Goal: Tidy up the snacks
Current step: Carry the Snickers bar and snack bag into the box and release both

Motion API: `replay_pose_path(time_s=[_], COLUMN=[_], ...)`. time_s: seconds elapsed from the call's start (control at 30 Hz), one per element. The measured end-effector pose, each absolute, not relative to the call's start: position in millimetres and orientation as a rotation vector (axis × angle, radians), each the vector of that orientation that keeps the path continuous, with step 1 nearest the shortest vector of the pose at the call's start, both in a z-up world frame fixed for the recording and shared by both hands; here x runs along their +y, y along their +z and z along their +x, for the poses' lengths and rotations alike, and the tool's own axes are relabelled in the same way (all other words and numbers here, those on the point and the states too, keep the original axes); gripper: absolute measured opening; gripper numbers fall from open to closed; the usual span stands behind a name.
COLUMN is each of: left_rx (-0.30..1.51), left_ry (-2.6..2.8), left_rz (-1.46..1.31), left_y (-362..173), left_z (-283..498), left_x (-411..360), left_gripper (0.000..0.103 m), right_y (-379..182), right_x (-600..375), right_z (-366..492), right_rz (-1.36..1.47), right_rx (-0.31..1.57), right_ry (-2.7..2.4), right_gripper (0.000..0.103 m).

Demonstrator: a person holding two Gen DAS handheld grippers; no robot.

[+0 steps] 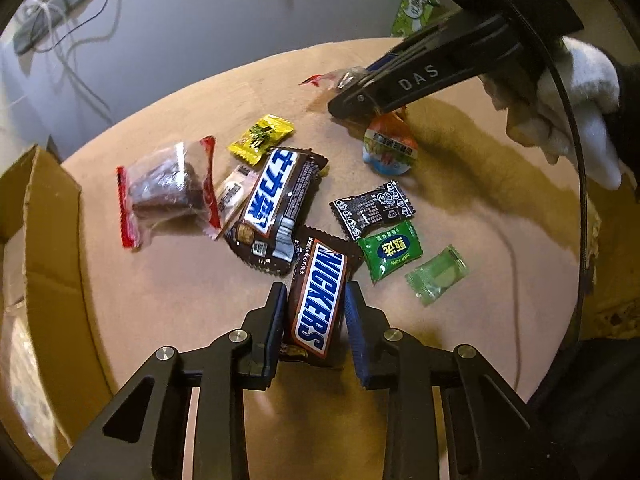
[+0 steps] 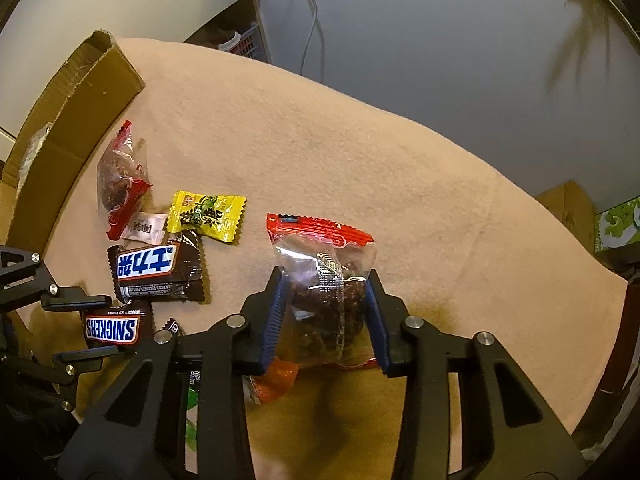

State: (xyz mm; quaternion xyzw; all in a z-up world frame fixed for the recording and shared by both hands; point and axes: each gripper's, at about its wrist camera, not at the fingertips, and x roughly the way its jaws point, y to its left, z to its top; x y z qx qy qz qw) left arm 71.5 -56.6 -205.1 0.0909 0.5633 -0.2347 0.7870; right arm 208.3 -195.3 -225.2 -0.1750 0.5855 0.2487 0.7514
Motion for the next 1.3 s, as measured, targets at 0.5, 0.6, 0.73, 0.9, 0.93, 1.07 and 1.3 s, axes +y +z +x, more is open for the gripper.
replay_pose_path(time_s=[0.5,0.6,0.73,0.9,0.93,1.07,1.3], left_rx=[1.167,1.145,1.119,1.085,1.079,1.059,1.028], left_ry=[-0.446,-0.430,-0.398,-0.353,-0.340,-0.285,-0.190], left_rz=[0.028,0.009,-0.029,-0.061,-0.067,-0.094,-0.132], left_y=[-181,-174,-162,-153,-151,-144,-132], left_z=[64,62,48,47,47,46,59], left_x=[-9,1,13,29,34,51,84], left_gripper=[0.028,0.028,0.028,0.028,0.028,0.028,0.028], right_y=[-192,-183,-170,-158,-156,-148,-137], right_x=[-206,-204,-200,-181,-176,-156,-109], right_z=[191,186,182,181,180,179,179], right_rz=[-0.350,-0.352,-0.358,-0.364,-0.367,-0.373,-0.391], right_rx=[1.209,1.193,1.172,1.152,1.147,1.130,1.102], right_ry=[0.552,0.564,0.581,0.614,0.621,0.652,0.716], right_gripper=[0.038,0.038,0.038,0.038,0.038,0.038,0.038])
